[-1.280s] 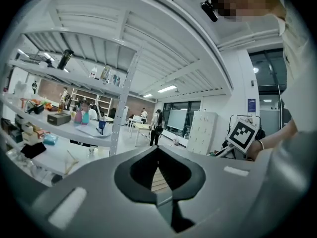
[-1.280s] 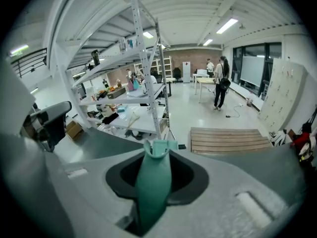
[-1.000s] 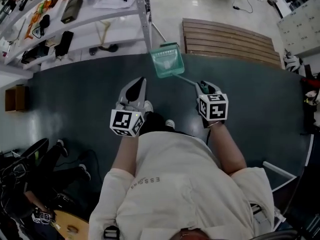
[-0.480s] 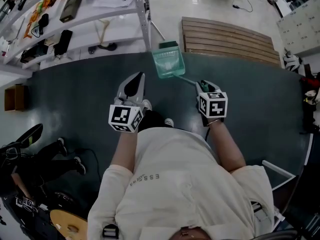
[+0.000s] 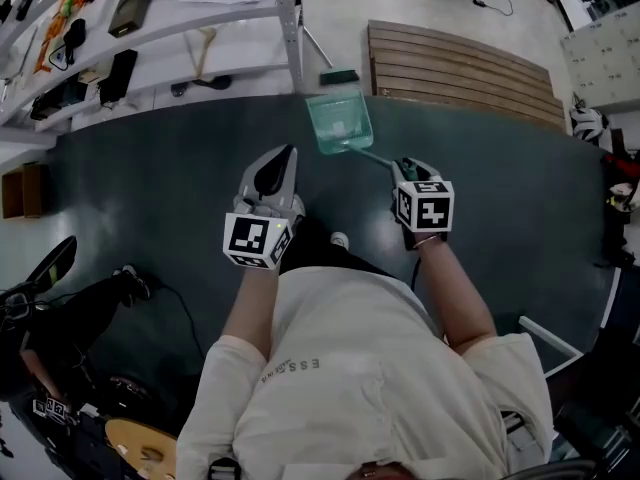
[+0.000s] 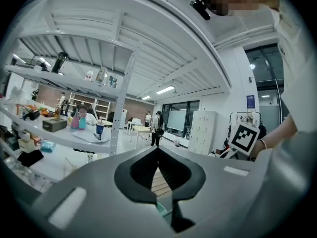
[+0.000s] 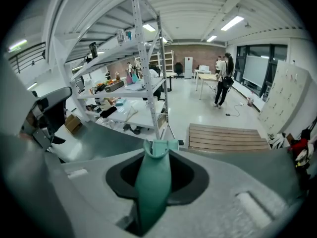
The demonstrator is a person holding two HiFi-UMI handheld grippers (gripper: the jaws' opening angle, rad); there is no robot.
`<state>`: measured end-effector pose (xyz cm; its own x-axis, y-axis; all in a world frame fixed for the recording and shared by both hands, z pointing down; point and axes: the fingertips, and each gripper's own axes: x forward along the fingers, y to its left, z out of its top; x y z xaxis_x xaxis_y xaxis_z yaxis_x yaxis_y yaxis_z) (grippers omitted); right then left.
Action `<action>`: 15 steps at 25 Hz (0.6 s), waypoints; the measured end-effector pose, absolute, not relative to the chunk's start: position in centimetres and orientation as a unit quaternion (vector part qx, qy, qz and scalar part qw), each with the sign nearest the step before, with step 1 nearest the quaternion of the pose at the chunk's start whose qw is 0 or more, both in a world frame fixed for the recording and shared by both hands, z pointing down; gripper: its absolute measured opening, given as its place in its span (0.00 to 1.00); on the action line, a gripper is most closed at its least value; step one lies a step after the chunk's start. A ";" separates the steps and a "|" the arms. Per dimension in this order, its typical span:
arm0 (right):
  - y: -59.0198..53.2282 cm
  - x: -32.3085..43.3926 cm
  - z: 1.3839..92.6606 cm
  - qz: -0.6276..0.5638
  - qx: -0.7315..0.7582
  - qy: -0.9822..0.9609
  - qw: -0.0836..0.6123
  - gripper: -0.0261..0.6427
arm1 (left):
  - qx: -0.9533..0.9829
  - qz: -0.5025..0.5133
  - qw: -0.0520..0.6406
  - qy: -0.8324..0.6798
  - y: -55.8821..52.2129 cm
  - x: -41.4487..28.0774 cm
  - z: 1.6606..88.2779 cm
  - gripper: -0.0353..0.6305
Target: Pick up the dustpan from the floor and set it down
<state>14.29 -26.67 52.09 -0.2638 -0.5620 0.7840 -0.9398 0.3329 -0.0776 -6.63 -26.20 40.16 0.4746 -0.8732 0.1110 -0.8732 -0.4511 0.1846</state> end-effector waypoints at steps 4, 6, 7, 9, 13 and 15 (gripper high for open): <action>-29.7 12.5 55.6 0.301 0.500 -0.727 0.361 0.14 | 0.854 0.004 0.123 -0.505 -28.4 -7.8 42.5 0.07; -31.2 11.4 57.8 0.311 0.499 -0.717 0.374 0.14 | 0.852 0.003 0.137 -0.506 -29.7 -8.7 44.0 0.07; -31.9 10.8 58.9 0.316 0.498 -0.713 0.380 0.14 | 0.852 -0.002 0.143 -0.504 -30.3 -9.2 44.6 0.07; -32.9 9.6 61.2 0.324 0.495 -0.705 0.392 0.15 | 0.855 -0.012 0.151 -0.496 -31.4 -10.0 45.7 0.07; -34.1 7.8 65.8 0.347 0.493 -0.686 0.407 0.15 | 0.854 -0.004 0.168 -0.492 -33.4 -11.1 48.0 0.07; -34.6 7.2 68.1 0.357 0.498 -0.674 0.412 0.15 | 0.853 0.005 0.178 -0.492 -34.2 -11.7 49.6 0.07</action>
<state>7.23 -34.60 68.10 -0.1650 -0.3767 0.9115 -0.9657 0.2497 -0.0716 -11.69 -34.19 49.61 0.5168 -0.8362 0.1834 -0.8399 -0.4537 0.2979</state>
